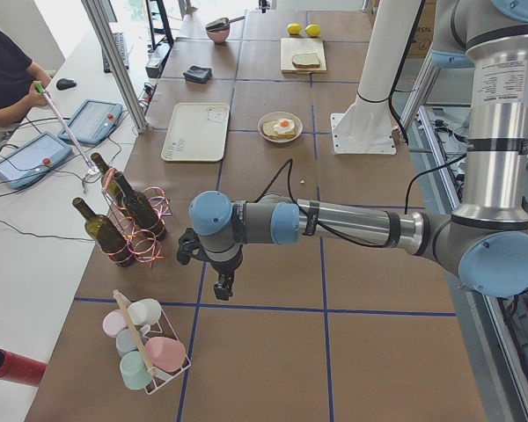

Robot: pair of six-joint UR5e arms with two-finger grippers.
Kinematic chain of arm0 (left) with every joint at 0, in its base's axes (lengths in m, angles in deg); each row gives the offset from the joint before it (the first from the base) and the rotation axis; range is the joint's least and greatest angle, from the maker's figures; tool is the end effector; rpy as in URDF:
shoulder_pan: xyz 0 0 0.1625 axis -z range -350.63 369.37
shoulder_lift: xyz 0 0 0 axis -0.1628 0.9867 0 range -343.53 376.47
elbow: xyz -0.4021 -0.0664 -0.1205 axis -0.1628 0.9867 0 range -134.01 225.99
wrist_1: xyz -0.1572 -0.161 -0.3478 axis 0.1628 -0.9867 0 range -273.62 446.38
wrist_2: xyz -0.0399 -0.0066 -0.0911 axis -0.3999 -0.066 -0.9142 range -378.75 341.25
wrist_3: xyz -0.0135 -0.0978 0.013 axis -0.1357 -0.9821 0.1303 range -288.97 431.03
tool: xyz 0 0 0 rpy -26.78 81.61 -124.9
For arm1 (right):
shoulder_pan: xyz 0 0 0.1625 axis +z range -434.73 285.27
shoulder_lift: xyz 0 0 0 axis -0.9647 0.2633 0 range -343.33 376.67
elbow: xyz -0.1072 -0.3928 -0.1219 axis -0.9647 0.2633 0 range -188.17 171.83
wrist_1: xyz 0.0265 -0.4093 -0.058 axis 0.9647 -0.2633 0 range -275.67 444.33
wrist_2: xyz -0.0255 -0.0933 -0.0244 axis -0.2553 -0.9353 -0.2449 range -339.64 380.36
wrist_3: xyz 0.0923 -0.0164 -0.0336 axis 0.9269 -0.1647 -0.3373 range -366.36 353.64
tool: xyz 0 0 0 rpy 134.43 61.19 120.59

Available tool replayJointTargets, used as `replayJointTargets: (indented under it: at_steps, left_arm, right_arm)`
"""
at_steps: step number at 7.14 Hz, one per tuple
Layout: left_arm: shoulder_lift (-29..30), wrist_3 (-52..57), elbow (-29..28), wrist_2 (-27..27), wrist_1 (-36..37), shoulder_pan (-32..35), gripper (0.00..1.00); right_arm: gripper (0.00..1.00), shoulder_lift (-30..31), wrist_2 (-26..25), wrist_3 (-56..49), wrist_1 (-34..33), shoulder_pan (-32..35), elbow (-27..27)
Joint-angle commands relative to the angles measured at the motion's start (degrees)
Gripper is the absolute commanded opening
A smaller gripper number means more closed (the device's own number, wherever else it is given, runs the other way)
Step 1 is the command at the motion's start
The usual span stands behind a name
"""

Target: Make sandwich and place on tray

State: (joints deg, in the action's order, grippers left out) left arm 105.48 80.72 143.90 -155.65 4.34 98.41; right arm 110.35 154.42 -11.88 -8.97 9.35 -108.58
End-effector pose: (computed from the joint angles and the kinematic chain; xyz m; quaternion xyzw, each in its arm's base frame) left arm -0.0526 -0.4813 0.6100 0.0219 0.3975 0.0815 0.9137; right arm 0.0157 -0.4702 0.6061 0.0265 -0.3750 -0.1035 0.9208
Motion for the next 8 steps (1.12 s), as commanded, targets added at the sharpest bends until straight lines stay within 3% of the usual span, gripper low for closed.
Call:
replayJointTargets:
  at_steps: [1,2,4,6,8]
  left_arm:
    - [-0.1,-0.3,-0.2,-0.1,-0.5,0.0,1.0]
    - [-0.1,-0.4,0.3,-0.1,-0.4,0.0,1.0]
    - [-0.2,-0.4,0.3,-0.2,-0.3,0.0,1.0]
    - [-0.1,0.1,-0.3,-2.5,-1.5,-0.1,1.0]
    - [-0.3,0.1,-0.6,-2.4,-5.2,-0.1,1.0]
  right_arm:
    - [1.0,1.8,1.2,0.1,2.1,-0.1,-0.6]
    - [1.0,2.8,1.7,0.2,3.3,-0.5,-0.5]
    - [1.0,8.8,3.6,4.1,13.3,-4.2,-2.4]
    - [1.0,16.0,4.0,25.4,33.1,-13.9,-3.9]
    - [0.98,19.3,3.0,44.3,44.0,-23.5,-3.9]
